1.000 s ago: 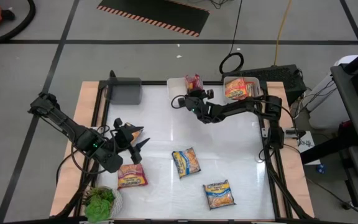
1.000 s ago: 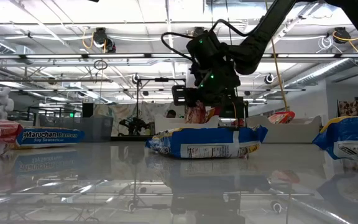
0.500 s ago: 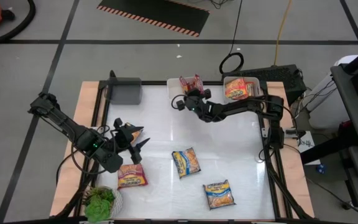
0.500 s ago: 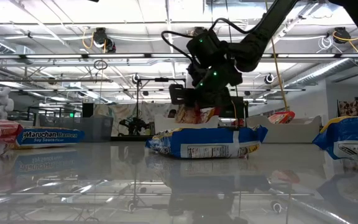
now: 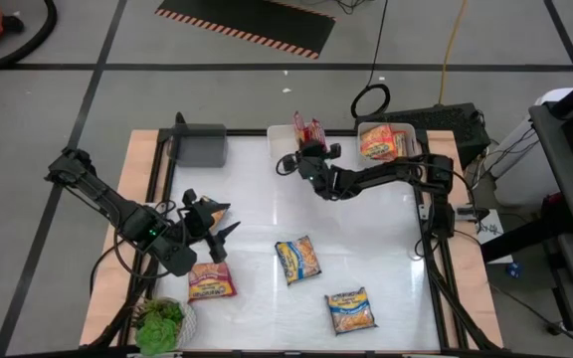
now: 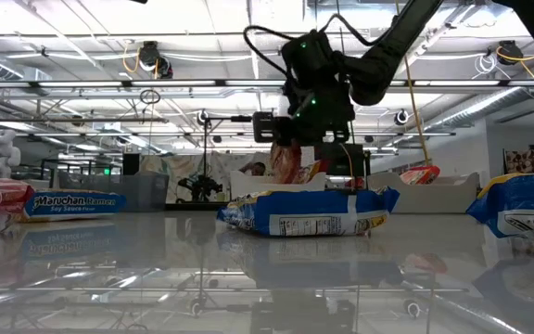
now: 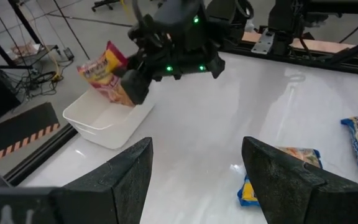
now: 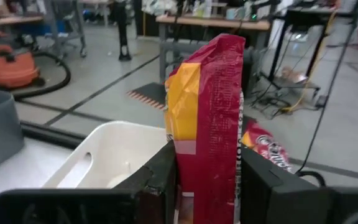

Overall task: Sort Maruchan noodles
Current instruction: Put the right red noodle pack into the white bin

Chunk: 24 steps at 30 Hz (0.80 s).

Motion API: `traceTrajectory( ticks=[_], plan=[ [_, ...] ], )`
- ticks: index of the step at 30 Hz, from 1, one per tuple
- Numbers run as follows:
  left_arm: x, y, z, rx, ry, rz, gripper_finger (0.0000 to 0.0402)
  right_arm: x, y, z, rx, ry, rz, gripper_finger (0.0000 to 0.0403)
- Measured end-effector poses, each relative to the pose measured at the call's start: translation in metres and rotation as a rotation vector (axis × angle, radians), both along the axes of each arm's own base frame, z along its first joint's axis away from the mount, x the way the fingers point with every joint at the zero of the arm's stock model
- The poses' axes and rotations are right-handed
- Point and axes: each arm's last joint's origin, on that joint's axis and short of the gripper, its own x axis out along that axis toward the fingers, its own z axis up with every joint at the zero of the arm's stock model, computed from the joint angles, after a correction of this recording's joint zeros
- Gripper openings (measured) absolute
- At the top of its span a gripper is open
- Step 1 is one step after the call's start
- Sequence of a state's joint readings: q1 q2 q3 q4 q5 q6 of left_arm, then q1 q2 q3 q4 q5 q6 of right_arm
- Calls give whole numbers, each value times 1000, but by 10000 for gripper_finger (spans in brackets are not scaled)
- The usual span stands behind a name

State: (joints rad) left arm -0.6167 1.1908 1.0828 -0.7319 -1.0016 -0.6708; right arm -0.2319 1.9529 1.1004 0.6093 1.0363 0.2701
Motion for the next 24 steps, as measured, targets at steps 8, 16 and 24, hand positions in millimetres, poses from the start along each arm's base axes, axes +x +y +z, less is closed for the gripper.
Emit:
traceTrajectory(
  ticks=[8,16,24],
  plan=[
    [0,0,0,-12,-2,-1,253,-13,2,-9,-52,-105,-60,113],
    [0,0,0,-21,-8,0,253,-25,-3,-20,-57,-117,-51,113],
    [3,-2,3,-12,-30,-21,253,-26,-9,-23,-58,-127,-66,133]
  ],
)
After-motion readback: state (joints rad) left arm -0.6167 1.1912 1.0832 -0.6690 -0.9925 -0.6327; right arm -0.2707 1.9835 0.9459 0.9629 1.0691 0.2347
